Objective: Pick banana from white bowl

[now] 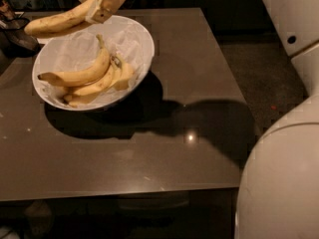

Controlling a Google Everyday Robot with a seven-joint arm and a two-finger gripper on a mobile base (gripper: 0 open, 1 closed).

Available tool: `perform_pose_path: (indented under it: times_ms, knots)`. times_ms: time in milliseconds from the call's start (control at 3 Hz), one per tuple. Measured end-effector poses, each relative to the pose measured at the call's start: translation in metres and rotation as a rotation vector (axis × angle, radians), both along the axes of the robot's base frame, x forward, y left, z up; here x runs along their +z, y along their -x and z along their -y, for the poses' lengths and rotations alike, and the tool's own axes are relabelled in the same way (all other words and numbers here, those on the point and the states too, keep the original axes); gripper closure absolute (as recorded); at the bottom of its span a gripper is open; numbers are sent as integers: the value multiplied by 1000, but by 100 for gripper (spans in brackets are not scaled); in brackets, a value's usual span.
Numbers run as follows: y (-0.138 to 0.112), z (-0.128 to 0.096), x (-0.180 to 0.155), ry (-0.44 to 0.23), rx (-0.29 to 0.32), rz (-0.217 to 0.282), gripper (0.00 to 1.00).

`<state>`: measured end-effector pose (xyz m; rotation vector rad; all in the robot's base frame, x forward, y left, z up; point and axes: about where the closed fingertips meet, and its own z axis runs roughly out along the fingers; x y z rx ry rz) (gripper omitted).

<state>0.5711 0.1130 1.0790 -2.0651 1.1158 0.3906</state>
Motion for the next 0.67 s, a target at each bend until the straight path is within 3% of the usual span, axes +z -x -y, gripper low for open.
perform_pose_path:
  times_ms: [667]
  knots:
    - [17,-24,1,-51,66,-55,100]
